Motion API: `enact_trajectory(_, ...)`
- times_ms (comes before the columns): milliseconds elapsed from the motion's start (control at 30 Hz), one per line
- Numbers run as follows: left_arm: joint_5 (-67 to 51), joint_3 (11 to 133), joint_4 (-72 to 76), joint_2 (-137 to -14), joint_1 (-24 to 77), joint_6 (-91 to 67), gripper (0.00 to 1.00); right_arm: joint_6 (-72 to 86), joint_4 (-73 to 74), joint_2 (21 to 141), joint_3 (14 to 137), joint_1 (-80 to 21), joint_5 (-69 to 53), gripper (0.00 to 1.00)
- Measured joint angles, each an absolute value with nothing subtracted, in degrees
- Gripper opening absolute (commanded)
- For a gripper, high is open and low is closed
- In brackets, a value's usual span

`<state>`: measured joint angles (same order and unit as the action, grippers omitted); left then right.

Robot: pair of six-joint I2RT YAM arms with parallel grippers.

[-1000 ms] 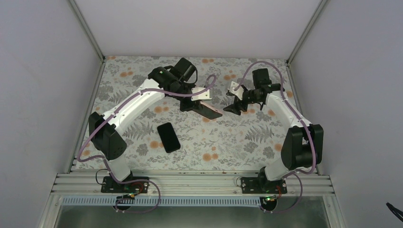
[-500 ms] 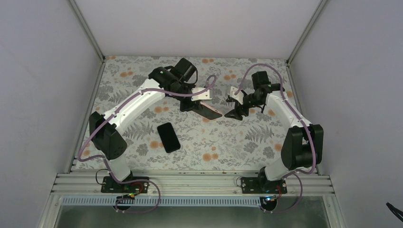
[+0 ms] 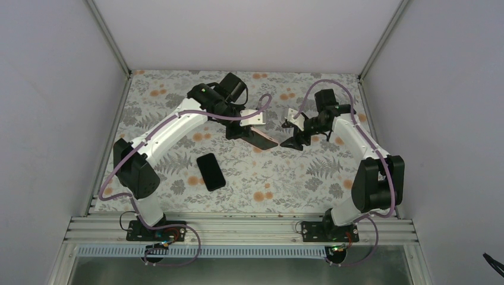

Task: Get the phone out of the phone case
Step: Remove the phone case from the phone.

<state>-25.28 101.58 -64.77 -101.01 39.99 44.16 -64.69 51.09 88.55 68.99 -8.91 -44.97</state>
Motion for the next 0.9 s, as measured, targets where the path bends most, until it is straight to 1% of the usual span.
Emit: enact_trajectory(900,-25.36,101.78,-64.73,-101.01,39.97,44.16,0.02,-63.81,49.52,90.28,69.08,-9.04,-45.80,0.82)
